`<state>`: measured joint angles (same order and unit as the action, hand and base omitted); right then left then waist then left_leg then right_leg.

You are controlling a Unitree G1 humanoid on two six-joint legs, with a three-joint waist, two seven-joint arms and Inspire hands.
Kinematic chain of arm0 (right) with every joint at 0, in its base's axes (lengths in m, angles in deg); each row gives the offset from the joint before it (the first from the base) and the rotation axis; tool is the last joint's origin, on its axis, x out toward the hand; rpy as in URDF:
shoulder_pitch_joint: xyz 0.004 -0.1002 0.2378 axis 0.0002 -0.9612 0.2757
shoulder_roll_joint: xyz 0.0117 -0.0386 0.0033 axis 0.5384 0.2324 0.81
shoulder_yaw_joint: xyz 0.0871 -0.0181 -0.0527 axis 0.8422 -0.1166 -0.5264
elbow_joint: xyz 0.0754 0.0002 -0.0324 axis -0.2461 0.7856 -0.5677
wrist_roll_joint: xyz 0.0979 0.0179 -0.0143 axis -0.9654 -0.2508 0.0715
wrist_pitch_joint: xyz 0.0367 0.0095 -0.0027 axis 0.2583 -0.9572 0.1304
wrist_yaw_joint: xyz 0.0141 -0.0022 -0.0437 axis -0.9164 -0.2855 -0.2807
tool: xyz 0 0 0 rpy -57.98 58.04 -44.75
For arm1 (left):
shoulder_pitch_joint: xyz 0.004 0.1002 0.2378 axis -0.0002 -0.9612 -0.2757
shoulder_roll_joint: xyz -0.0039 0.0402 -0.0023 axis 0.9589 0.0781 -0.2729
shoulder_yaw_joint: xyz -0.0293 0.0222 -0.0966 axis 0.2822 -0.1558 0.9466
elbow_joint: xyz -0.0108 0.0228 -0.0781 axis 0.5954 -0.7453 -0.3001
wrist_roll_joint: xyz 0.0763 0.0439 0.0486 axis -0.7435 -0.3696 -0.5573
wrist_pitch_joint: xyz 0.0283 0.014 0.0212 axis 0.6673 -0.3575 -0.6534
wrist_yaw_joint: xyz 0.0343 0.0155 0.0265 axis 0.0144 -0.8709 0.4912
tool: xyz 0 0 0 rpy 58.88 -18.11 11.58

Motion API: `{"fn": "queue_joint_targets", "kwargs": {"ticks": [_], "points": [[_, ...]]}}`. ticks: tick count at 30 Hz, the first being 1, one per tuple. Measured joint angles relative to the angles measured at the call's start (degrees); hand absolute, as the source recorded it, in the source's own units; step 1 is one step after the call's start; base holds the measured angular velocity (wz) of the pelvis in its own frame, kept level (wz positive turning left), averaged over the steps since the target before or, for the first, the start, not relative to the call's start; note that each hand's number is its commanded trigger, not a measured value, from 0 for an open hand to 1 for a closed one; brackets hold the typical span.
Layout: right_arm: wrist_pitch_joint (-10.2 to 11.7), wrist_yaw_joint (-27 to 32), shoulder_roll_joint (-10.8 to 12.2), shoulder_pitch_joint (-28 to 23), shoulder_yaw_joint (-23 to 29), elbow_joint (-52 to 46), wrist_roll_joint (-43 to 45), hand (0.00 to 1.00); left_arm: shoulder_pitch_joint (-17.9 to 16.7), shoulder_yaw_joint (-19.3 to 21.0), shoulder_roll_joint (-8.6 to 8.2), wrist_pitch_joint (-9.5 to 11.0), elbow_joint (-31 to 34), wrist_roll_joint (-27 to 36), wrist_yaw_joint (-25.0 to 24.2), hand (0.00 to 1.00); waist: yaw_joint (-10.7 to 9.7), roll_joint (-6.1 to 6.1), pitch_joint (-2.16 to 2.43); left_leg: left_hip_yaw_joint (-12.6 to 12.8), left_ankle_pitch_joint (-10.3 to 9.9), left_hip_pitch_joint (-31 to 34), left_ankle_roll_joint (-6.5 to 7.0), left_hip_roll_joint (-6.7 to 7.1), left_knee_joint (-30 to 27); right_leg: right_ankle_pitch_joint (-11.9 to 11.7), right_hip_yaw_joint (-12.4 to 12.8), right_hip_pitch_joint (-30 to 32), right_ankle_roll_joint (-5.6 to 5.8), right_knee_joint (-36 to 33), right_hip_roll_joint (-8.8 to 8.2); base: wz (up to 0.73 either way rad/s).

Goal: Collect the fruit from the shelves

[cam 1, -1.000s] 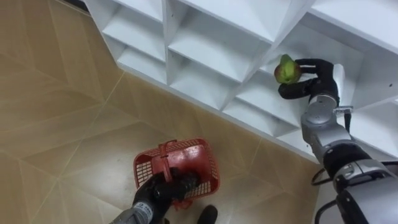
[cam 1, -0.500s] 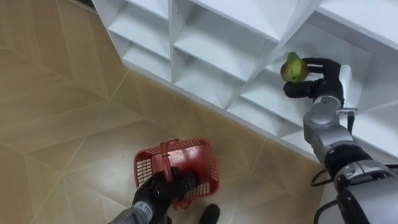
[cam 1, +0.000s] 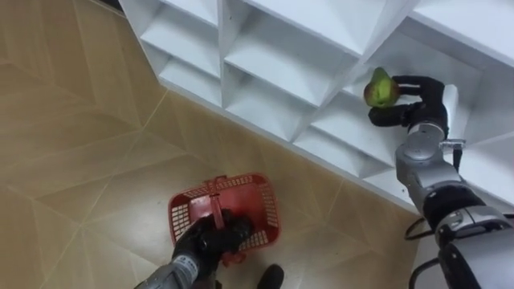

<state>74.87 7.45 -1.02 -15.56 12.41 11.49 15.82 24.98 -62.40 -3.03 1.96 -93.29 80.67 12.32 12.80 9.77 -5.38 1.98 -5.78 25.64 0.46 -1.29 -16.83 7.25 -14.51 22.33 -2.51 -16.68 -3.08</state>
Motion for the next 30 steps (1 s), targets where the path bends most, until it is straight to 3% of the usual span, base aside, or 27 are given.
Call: {"fn": "queue_joint_targets", "kwargs": {"ticks": [5, 7, 8, 9, 14, 16, 23, 26, 30], "points": [[0.1, -0.3, 0.1, -2.2, 0.0, -5.3, 1.0, 1.00, 0.3, 1.6, 0.16, 0.0, 0.5, -0.1, 0.1, 1.00, -2.7, -1.10, 0.76, 0.5, 0.0, -2.4, 0.00, 0.02, 0.1, 0.0, 0.4, -2.2, 0.00, 0.1, 0.15, -0.04], [0.2, -0.3, 0.1, -6.1, 0.0, -10.0, 0.9, 1.00, -0.5, 2.1, 0.16, 0.0, 1.7, -0.1, 0.4, 1.00, -4.2, -1.85, 1.63, 0.4, -0.1, -4.4, -0.05, 0.19, 0.2, -0.1, 0.1, -4.8, 0.03, 1.1, 0.28, 0.05], [0.2, -0.3, 0.1, -7.1, -0.3, -11.2, 0.9, 1.00, -0.7, 2.2, 0.17, 0.0, 2.2, -0.2, 0.4, 1.00, -4.4, -1.98, 1.85, 0.4, -0.1, -4.9, -0.07, 0.19, 0.3, 0.0, 0.2, -5.3, 0.04, 1.2, 0.33, 0.00], [0.2, -0.4, 0.1, -8.8, -0.7, -12.8, 0.9, 1.00, -0.8, 2.4, 0.09, 0.0, 2.9, -0.2, 0.6, 1.00, -4.8, -2.18, 2.40, 0.5, -0.1, -6.0, -0.08, 0.19, 0.6, 0.0, 0.5, -6.1, 0.05, 1.3, 0.37, -0.04], [0.1, -0.9, 0.4, -16.4, -1.8, -18.9, 2.1, 1.00, -3.4, 3.0, -0.39, 0.0, 8.4, -0.1, 2.0, 1.00, -6.2, -3.23, 3.87, 1.0, -0.1, -10.5, -0.11, 0.10, 2.0, -0.1, 1.6, -10.5, 0.25, 3.4, 0.87, -0.06], [0.1, -1.0, 0.4, -18.3, -1.8, -21.7, 3.9, 1.00, -4.5, 3.4, -0.37, 0.0, 10.8, -0.1, 2.0, 1.00, -6.6, -3.62, 4.09, 1.7, -0.1, -12.2, -0.17, 0.03, 2.7, -0.2, 2.2, -11.5, 0.25, 3.3, 0.91, -0.19], [0.8, -0.7, 0.5, -23.4, -2.8, -30.2, 6.8, 1.00, -4.9, 3.1, -0.60, 0.0, 11.0, 0.0, 2.0, 1.00, -9.4, -3.69, 4.16, 2.0, 0.1, -15.2, -0.34, 0.02, 3.9, -0.2, 2.6, -14.1, 0.24, 4.1, 1.14, -0.03], [0.9, -0.5, 0.7, -25.7, -3.1, -33.6, 7.2, 1.00, -4.9, 2.9, -0.62, 0.0, 11.0, 0.1, 2.0, 1.00, -9.6, -3.76, 4.21, 2.7, 0.1, -16.5, -0.33, 0.03, 4.7, -0.3, 3.3, -14.9, 0.33, 4.1, 1.24, -0.09], [1.0, -0.8, 0.8, -27.8, -6.4, -34.2, 7.3, 1.00, -4.9, 0.9, -0.62, 0.0, 11.0, 1.7, 2.2, 1.00, -10.4, -4.23, 4.41, 2.7, -0.1, -17.6, -0.33, 0.14, 5.1, -0.2, 3.3, -16.0, 0.48, 4.4, 1.21, -0.02]]}}
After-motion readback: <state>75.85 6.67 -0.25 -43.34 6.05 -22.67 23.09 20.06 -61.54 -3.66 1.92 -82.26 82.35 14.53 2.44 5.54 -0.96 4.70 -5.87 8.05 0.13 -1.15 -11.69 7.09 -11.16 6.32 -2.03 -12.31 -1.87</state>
